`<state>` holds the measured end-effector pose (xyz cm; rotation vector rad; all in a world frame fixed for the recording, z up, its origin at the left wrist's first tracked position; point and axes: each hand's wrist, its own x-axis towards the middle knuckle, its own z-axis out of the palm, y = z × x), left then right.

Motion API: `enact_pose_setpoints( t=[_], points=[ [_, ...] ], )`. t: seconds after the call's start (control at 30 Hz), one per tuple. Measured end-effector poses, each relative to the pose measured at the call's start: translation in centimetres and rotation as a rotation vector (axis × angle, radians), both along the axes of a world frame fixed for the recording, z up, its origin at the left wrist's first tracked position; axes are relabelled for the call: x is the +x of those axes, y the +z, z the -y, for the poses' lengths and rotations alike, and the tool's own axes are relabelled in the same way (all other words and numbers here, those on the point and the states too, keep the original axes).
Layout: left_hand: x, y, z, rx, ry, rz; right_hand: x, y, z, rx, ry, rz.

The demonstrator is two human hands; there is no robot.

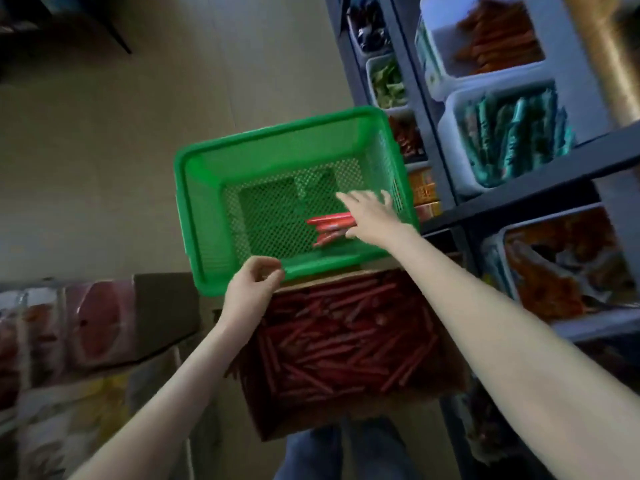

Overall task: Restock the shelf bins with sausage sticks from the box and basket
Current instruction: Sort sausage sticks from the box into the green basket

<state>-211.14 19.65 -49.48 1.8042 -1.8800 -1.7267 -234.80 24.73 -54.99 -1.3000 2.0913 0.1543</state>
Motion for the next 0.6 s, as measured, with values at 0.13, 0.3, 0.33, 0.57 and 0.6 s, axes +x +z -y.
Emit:
enact_pose_setpoints(
  t=[0.13, 0.3, 0.33, 0.57, 0.6],
  points=[
    [-0.4, 0.8, -2.1, -0.258, -0.070, -0.099, 0.9, 2.4, -1.8, -0.265, -0.192, 0.040],
    [0.0, 0.3, -5.8, -0.432, -0.388, -0.152, 4.9, 4.8, -10.1, -0.895, -0.191, -0.095],
    [0.3, -0.3, -6.4, -0.416, -0.459, -0.140, 6.0, 4.8, -11.9, -0.920, -0.133, -0.090],
    [2.3, -5.9, -9.2, -0.455, -0.868, 0.149, 9.7, -2.6, -17.5, -0.248, -0.106, 0.003],
    [2.4, -6.5, -9.2, -0.488, -0.890, 0.173, 9.5, -3.2, -17.3, -0.163, -0.158, -0.006]
  ],
)
